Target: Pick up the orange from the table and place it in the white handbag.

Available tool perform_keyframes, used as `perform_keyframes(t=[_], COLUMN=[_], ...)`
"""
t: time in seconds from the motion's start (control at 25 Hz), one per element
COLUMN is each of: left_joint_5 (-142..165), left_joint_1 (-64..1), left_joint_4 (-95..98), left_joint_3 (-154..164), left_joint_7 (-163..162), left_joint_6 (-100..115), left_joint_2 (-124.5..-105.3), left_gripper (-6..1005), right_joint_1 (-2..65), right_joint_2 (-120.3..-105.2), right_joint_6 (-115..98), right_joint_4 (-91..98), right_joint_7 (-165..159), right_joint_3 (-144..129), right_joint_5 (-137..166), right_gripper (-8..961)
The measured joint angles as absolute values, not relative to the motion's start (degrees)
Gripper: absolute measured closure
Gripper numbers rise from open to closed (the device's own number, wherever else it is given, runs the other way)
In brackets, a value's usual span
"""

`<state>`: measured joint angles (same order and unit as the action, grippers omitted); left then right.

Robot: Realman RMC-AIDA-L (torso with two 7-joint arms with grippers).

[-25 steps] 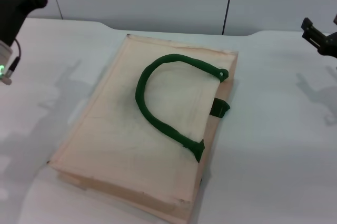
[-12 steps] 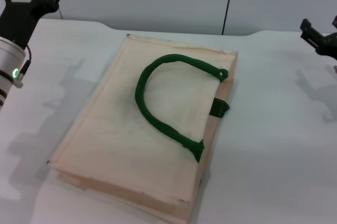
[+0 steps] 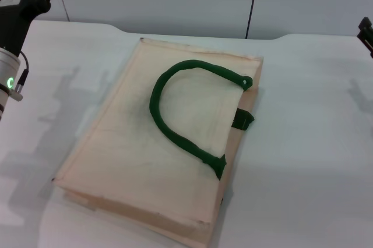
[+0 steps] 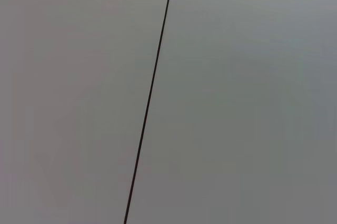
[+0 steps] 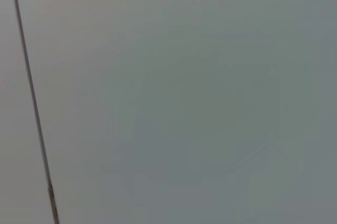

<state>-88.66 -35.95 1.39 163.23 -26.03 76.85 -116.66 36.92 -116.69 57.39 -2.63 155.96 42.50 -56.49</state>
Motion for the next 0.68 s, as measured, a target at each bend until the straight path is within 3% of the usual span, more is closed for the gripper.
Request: perform_keyframes(t=[0.68], left_joint_5=[-89.0], left_joint_1=[-36.2], left_joint_4=[2.5], left_joint_3=[163.7], left_joint_7=[-26.4], left_joint_6=[76.5], left_joint_2=[-116.59], left_gripper=[307], right_joint_1=[36.9], right_joint_2=[-116.54], right_joint_6=[57.0], right_joint_4=[-3.3], right_joint_7=[155.4], right_joint_3=[42.0], right_joint_5=[-56.0], right_gripper=[59])
